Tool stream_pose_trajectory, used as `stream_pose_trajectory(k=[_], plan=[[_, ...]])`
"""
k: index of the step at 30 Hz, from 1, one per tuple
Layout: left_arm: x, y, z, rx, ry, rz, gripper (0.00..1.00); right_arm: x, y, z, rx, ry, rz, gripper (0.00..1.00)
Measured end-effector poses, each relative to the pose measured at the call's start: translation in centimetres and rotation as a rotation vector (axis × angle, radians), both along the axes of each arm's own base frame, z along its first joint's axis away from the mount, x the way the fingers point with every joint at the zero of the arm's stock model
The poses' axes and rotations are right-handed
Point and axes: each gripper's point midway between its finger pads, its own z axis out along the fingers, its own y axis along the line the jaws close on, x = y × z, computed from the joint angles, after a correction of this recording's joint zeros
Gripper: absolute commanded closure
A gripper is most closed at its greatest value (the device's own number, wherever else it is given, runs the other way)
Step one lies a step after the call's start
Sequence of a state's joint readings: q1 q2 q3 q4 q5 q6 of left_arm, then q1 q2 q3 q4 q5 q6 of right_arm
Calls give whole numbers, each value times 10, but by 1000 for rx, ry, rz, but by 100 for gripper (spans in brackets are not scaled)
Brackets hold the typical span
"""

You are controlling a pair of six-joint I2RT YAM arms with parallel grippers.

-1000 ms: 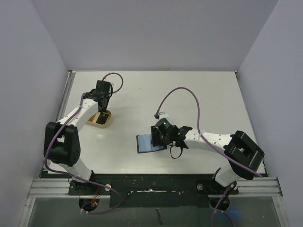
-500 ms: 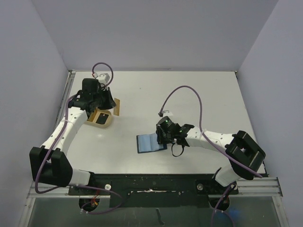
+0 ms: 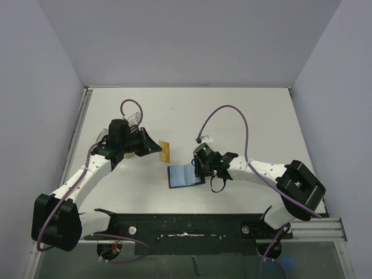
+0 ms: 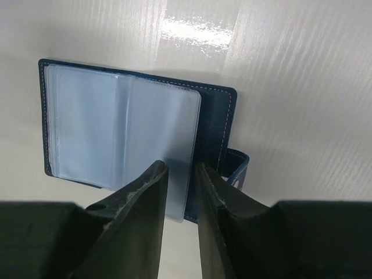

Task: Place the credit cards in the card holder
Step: Insert the credit card into the card holder.

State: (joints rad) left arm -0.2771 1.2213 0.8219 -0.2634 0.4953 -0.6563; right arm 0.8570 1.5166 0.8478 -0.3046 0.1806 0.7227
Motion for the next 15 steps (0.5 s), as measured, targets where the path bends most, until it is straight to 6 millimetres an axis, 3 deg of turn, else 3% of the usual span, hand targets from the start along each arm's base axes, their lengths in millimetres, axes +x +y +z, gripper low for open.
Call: stream_pose_trajectory(k=[6,15], plan=[[-25,-28,-22,-96,74,-17,100,-5,-5,-8,-7,18,-18,74],[-46,-45,-51,-157,148,-15,100,-13,-9,-18,-16,38,-43,75]])
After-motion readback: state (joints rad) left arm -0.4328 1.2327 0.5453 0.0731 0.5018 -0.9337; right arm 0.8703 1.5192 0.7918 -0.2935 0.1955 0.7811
